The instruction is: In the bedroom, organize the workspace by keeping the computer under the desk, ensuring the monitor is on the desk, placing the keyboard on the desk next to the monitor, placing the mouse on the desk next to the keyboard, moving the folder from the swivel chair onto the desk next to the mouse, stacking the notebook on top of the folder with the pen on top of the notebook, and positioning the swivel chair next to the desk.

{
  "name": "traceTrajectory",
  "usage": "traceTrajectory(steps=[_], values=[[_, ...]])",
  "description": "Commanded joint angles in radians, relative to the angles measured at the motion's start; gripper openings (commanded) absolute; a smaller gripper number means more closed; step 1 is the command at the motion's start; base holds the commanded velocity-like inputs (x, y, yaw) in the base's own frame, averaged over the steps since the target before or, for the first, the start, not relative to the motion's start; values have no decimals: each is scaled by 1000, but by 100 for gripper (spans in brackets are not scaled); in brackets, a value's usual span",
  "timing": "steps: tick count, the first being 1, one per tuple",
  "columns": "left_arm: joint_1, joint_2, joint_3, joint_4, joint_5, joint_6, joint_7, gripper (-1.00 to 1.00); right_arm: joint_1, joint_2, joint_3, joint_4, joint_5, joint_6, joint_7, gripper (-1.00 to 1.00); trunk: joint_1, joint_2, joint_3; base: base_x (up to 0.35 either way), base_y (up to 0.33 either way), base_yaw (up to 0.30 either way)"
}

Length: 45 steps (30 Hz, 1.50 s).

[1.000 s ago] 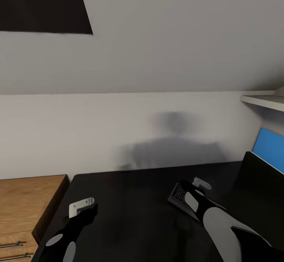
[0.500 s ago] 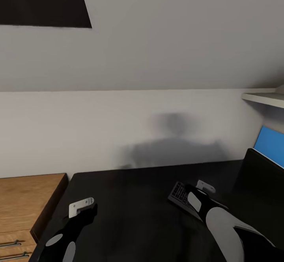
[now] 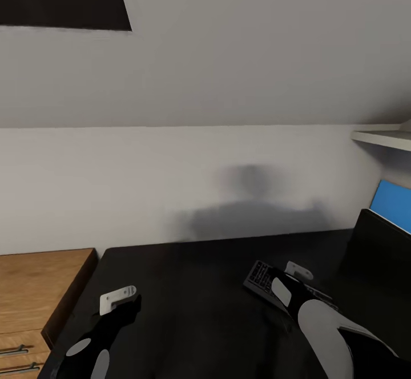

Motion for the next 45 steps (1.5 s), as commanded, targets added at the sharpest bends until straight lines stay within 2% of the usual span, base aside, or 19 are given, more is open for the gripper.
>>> traceTrajectory(steps=[1,42,45], values=[[-1,0,1,-1,11,4,7,100,-1,0,3,-1,-10,-1,-3,100,4,-8,-5,0,0,0],[-1,-1,4,-1,11,4,7,100,-1,2,6,-1,-8,-1,-2,100,161,-295,-133,0,0,0],[-1,-1,4,-1,11,4,7,100,-1,2,6,-2,-8,-1,-2,100,161,-295,-133,0,0,0]])
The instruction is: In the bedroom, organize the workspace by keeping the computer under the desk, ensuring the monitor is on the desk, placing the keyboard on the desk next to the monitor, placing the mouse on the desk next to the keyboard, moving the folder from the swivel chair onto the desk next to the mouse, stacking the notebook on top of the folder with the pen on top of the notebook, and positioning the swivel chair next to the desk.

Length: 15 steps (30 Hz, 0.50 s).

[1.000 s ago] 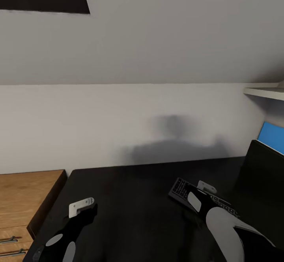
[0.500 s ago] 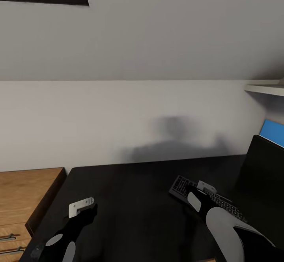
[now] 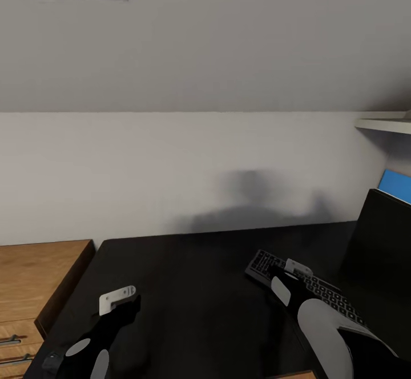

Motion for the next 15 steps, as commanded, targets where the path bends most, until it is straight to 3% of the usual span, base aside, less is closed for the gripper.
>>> traceTrajectory(steps=[1,15], values=[[-1,0,0,-1,11,4,7,100,0,0,-12,14,-26,-1,-2,100,0,0,-1,0,0,0],[-1,2,7,0,11,4,6,100,0,4,-11,13,-27,-2,6,100,0,0,-1,-20,13,0]])
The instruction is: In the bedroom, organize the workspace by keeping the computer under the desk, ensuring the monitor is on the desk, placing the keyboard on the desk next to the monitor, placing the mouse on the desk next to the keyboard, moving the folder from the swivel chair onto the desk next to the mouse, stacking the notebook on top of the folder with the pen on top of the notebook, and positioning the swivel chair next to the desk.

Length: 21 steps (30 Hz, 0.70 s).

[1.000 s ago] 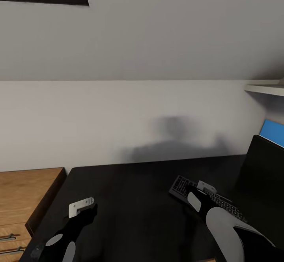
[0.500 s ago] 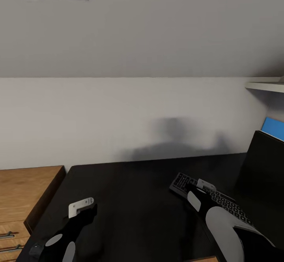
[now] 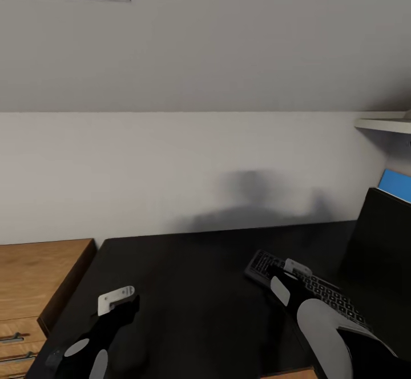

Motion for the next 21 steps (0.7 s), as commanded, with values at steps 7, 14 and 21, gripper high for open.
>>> traceTrajectory(steps=[7,14,21], values=[[-1,0,0,-1,11,4,6,100,0,2,-13,14,-20,-3,-3,100,0,-1,-1,-111,86,0],[-1,0,-1,-1,11,4,6,100,0,2,-2,12,-19,-4,-2,100,0,-1,-1,-7,5,0],[-1,-1,-3,-1,11,4,6,100,0,2,24,12,-19,-4,-2,100,0,-1,-1,-71,64,0]])
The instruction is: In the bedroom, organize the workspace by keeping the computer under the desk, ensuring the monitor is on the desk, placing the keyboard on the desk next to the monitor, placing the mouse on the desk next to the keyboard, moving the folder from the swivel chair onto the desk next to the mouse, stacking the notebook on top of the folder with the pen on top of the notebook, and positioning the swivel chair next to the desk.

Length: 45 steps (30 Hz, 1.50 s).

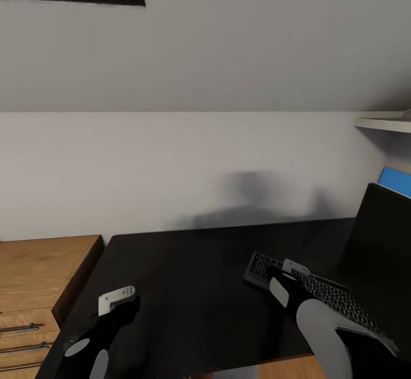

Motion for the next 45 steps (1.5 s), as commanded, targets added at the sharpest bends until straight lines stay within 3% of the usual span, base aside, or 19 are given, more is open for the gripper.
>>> traceTrajectory(steps=[1,13,45], values=[[-1,0,0,-1,11,4,7,100,0,1,-12,1,-16,-2,-2,100,0,-1,-1,-186,173,0],[-1,-1,-2,-1,11,4,7,100,0,1,21,1,-16,-3,-2,100,0,-1,-1,-37,34,0],[-1,-1,-1,-1,11,4,7,100,0,14,22,-6,-19,-7,2,100,0,-1,-1,0,0,0]])
